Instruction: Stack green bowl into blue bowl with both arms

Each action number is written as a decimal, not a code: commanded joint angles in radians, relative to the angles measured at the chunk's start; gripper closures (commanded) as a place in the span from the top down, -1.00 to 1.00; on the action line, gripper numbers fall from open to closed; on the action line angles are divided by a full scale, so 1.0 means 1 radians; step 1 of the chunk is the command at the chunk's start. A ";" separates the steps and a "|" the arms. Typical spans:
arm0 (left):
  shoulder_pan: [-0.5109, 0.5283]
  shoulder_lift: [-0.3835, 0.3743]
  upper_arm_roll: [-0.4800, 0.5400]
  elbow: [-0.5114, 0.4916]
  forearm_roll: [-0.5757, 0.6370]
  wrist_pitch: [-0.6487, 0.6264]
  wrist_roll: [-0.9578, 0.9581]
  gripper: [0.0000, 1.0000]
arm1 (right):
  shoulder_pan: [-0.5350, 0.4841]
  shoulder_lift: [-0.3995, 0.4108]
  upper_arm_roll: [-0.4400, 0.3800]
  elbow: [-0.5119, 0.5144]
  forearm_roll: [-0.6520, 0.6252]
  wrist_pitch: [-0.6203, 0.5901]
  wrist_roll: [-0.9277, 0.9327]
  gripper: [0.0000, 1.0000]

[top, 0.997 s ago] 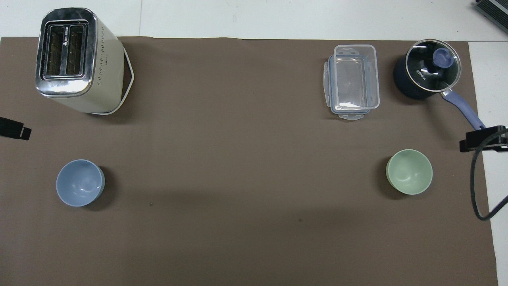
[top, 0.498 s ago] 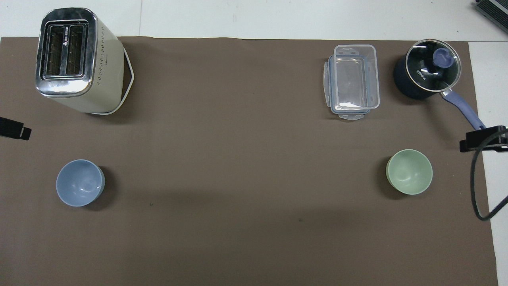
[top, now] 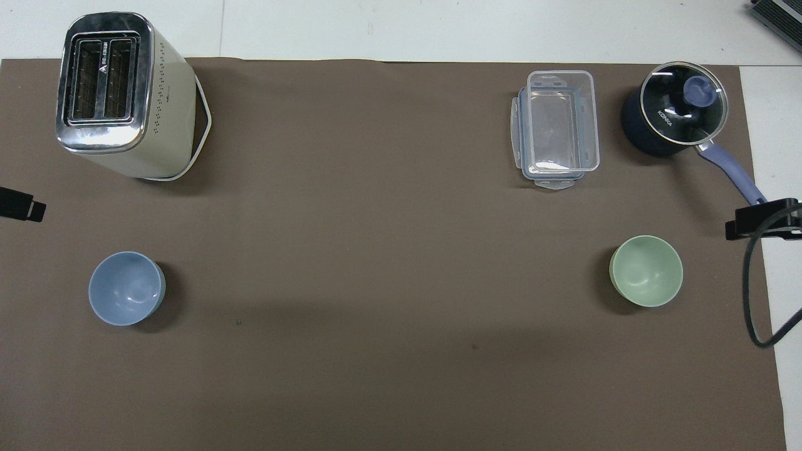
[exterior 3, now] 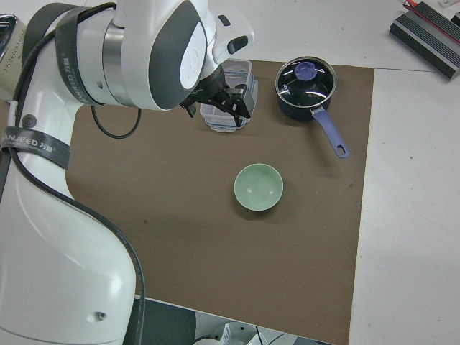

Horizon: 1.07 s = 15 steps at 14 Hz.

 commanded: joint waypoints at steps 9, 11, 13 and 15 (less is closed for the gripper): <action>0.255 -0.185 0.001 -0.605 -0.020 0.410 0.264 1.00 | -0.003 -0.034 -0.001 -0.045 -0.003 0.005 -0.025 1.00; 0.280 -0.178 0.001 -0.708 -0.049 0.531 0.312 1.00 | -0.003 -0.037 -0.001 -0.045 -0.003 0.006 -0.025 1.00; 0.282 -0.165 0.001 -0.797 -0.063 0.639 0.326 1.00 | -0.003 -0.037 -0.001 -0.047 -0.003 0.006 -0.025 1.00; 0.278 -0.109 0.001 -0.875 -0.102 0.763 0.346 1.00 | -0.003 -0.037 -0.001 -0.047 -0.003 0.006 -0.025 1.00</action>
